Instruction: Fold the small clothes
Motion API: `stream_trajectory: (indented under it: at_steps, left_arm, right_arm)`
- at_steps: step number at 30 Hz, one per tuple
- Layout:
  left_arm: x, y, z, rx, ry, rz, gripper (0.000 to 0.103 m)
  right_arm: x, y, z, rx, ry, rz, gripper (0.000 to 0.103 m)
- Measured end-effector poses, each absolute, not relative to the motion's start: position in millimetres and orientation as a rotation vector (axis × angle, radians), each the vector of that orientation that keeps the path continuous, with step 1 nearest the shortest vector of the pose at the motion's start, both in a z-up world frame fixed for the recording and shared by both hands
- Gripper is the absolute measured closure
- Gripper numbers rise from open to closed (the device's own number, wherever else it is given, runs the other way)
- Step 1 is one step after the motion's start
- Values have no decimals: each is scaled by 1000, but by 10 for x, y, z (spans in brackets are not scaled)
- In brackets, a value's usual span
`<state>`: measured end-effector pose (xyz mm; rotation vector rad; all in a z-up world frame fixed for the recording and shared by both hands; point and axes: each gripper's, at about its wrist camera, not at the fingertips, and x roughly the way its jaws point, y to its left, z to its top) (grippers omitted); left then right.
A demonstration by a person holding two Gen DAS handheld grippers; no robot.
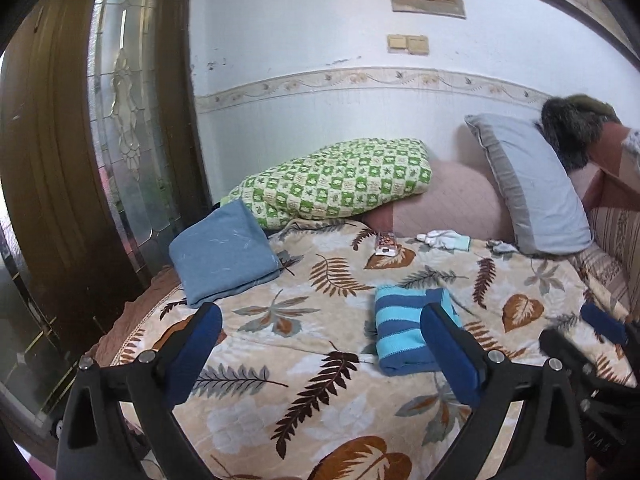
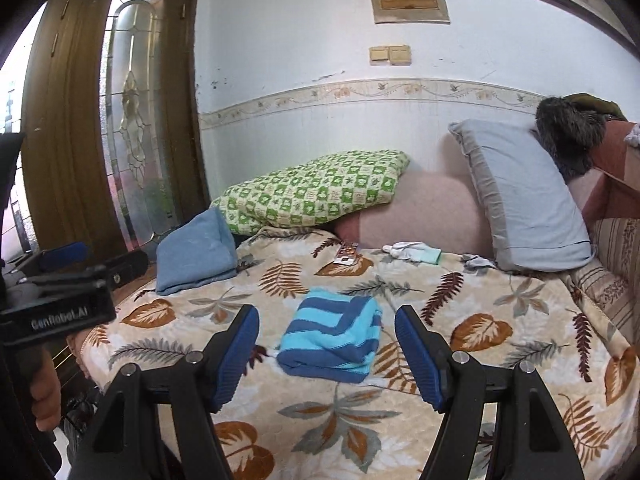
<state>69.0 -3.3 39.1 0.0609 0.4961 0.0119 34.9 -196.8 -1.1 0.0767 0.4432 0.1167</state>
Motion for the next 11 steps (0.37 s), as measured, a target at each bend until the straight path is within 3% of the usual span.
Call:
stream_trajectory:
  at_steps: [11]
  left_arm:
    - [817,5,238,48,526,-42,3]
  right_arm:
    - [549,-1942,-345,105,545,153,29]
